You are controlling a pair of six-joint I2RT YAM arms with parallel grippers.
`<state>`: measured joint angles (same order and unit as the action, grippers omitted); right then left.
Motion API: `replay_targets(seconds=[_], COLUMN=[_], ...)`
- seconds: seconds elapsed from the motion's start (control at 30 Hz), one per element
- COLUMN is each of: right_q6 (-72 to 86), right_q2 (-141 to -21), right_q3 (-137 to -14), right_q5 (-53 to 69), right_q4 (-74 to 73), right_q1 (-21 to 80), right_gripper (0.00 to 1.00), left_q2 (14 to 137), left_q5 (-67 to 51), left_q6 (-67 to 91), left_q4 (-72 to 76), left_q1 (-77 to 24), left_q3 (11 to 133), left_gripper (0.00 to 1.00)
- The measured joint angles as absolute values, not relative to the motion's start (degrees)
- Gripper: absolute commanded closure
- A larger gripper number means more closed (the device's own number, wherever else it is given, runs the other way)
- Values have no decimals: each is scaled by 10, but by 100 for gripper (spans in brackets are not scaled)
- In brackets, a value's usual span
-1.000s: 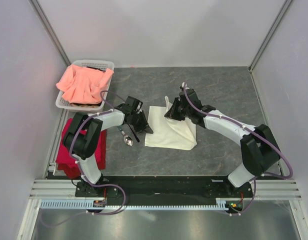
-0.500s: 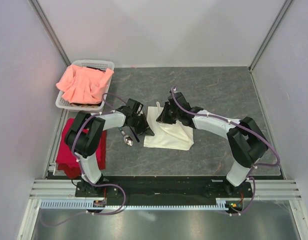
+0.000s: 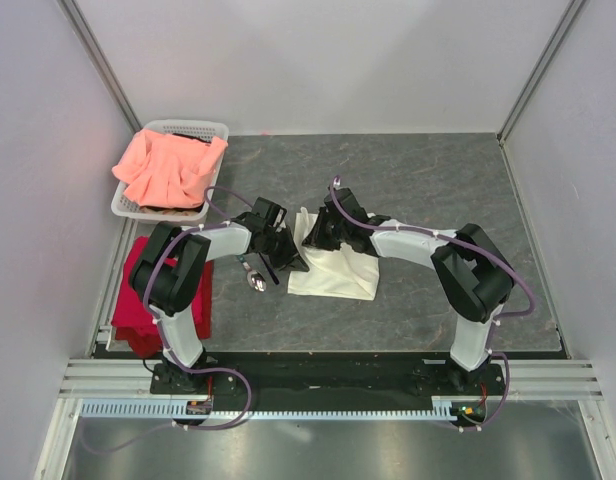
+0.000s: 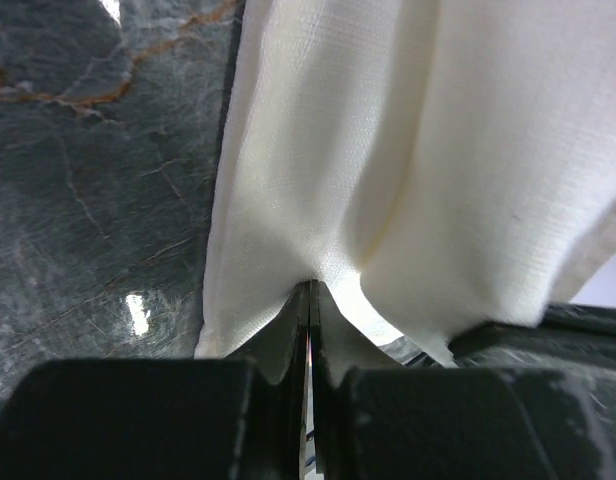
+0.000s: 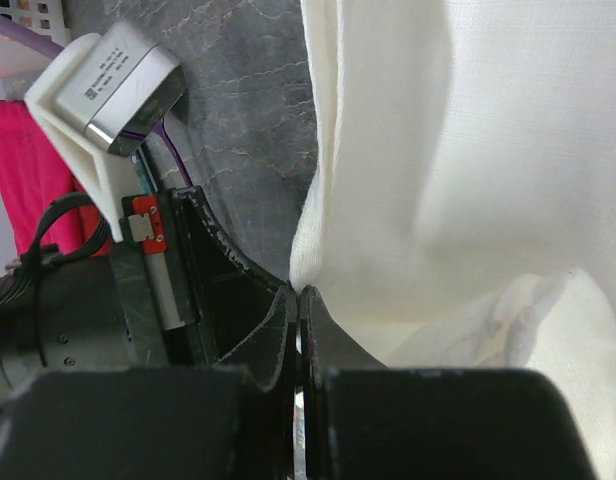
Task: Fold the napkin into a case and place the utensils inside
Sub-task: Fold the rectangle-folded napkin at the center of the board.
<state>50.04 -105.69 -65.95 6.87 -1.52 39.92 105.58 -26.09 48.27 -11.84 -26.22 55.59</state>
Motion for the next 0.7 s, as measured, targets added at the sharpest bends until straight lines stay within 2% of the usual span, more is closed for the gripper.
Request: replay_targets(seconds=[0.13,0.17,0.2,0.27,0.3,0.4,0.47,0.5,0.57,0.7], right_q6=[503,503,503,501,495,484,472,457,437,400], right_q2=[-1079,-1085,-1090,-1096,-1098,-1098,-1092,-1081,-1049,-928], right_q3=[-664,-665,-667,-669,-671,-680,-686,-686,-686,-649], right_q5=[78,80,83,88,91,93,94,96,95,77], right_q4=[-1,2,6,6,4,-4,-17,-33,-69,-107], right_q1=[399,399,399,399,399,399,399,398,395,383], right_gripper=[100,97,86,71,56,38,31,24,18,17], left_q2=[1055,1055,1054,1051,1047,1022,988,964,912,821], left_q5=[-261,-260,-260,-257,-255,-238,-228,-225,-218,-206], left_q6=[483,482,482,482,482,479,472,468,458,442], left_q4=[-118,-118,-117,-117,-118,-132,-151,-164,-189,-225], left_q1=[-262,-262,-262,-262,-262,-262,-262,-261,-258,-251], left_q3=[555,555,554,553,550,533,515,505,493,498], left_gripper=[95,95,94,92,91,87,85,85,86,86])
